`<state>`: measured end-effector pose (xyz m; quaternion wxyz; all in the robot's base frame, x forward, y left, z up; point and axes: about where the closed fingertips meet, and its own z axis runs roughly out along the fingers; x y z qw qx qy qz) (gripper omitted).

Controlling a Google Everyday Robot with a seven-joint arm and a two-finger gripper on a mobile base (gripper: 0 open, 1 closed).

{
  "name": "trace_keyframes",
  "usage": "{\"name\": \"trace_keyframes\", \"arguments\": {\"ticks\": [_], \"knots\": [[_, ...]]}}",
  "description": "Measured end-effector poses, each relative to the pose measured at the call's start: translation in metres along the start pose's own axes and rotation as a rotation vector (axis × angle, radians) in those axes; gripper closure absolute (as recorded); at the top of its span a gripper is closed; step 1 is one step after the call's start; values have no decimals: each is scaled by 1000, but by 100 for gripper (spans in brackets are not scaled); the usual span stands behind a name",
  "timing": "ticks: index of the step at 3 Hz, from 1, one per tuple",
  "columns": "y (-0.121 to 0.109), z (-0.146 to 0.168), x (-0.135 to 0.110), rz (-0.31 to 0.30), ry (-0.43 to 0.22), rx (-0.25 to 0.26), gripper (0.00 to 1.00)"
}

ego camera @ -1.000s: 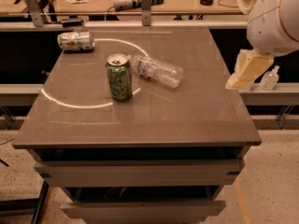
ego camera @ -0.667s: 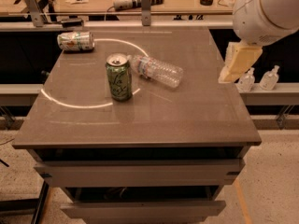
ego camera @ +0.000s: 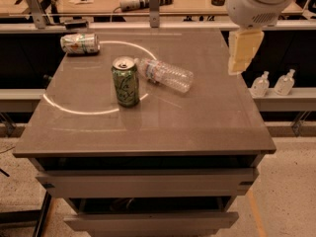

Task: Knock coke can over

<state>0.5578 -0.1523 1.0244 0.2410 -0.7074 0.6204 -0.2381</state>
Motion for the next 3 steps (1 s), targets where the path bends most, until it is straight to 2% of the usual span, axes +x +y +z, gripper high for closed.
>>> {"name": "trace_keyframes", "arguments": {"ticks": [1, 2, 3], "knots": [[-10, 9, 8, -42, 69, -57, 0], [-16, 18, 17, -58, 105, -150, 0], [-20, 26, 25, -27, 108, -260, 0]]}}
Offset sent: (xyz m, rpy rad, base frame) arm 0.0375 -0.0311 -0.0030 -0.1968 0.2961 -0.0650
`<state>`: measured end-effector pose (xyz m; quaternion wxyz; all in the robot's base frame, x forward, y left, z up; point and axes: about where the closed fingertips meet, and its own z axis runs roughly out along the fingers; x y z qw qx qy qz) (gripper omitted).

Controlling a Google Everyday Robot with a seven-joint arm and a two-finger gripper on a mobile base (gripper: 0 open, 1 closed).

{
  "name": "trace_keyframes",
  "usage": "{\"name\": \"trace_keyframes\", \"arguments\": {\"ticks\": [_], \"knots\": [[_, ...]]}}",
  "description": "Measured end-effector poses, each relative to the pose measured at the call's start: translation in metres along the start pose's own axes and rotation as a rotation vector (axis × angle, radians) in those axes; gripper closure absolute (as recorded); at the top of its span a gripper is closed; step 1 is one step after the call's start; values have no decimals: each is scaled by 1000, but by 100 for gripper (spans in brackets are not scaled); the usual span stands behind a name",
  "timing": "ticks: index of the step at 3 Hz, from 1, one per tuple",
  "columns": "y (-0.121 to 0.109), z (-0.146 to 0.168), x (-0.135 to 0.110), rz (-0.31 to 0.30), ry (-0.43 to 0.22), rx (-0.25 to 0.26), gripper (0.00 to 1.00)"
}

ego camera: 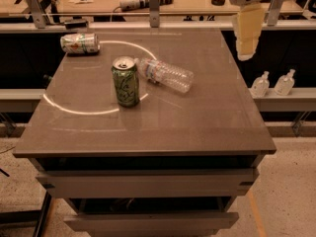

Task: Knock coke can over

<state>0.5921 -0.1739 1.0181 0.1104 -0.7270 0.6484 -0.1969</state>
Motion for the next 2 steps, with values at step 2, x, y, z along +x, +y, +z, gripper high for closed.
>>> {"name": "trace_keyframes", "arguments": {"ticks": [2], "knots": [[-19, 4, 0, 46, -38, -17, 0]]}}
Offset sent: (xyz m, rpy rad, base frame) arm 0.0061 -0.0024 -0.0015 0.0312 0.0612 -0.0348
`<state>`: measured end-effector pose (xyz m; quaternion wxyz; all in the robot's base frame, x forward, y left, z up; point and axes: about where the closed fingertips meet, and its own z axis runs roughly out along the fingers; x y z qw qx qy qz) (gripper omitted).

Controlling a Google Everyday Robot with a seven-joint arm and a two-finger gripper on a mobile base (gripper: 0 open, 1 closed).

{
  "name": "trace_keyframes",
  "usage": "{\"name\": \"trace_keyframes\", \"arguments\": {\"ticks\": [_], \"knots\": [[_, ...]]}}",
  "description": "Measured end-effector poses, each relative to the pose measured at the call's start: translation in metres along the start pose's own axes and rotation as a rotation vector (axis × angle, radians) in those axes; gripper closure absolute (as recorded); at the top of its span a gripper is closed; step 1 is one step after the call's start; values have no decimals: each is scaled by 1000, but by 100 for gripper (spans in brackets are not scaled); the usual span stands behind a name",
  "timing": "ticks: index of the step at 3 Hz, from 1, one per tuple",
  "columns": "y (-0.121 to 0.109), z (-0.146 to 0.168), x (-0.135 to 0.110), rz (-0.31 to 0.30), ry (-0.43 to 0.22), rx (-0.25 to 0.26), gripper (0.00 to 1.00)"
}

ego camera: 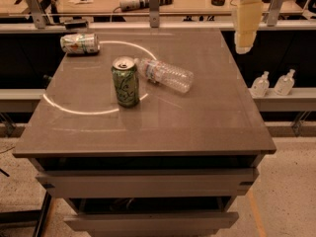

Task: Knock coke can over

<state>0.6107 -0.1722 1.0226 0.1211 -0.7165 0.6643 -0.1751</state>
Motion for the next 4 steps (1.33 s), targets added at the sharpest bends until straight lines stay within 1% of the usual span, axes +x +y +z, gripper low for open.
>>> {"name": "trace_keyframes", "arguments": {"ticks": [1, 2, 3, 4], "knots": [[-8, 6, 3, 97, -64, -8, 0], [-17, 18, -1, 284, -185, -62, 0], [-30, 28, -9, 493, -319, -120, 0], [-41, 36, -27, 638, -417, -181, 0]]}}
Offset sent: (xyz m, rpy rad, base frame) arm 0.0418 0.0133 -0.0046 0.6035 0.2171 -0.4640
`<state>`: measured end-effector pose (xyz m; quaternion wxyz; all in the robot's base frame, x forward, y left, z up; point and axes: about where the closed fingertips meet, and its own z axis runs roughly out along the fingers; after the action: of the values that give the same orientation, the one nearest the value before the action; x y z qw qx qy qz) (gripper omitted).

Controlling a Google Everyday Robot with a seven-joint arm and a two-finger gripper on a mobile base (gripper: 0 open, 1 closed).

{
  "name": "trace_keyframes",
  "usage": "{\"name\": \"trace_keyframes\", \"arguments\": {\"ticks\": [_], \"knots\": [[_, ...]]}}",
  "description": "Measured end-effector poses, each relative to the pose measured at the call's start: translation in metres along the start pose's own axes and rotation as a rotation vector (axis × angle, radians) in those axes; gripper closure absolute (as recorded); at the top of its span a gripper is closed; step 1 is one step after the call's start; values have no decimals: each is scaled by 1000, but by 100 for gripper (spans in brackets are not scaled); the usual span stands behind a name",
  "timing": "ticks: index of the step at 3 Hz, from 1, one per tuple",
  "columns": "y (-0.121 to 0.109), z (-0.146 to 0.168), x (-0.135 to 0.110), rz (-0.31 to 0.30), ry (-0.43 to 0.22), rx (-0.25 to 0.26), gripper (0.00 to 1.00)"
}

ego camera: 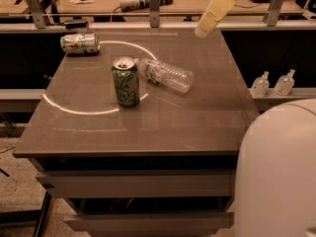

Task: Knock coke can over

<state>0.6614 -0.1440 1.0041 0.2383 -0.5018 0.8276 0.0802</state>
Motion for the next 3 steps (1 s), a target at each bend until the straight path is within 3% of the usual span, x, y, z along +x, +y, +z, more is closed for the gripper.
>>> {"name": "trace_keyframes", "arguments": {"ticks": [1, 2, 3], "knots": [[6, 19, -25, 46, -14, -48, 0], [11, 28, -46, 36, -3, -52, 0], [16, 19, -74, -46, 54, 37, 0]]}}
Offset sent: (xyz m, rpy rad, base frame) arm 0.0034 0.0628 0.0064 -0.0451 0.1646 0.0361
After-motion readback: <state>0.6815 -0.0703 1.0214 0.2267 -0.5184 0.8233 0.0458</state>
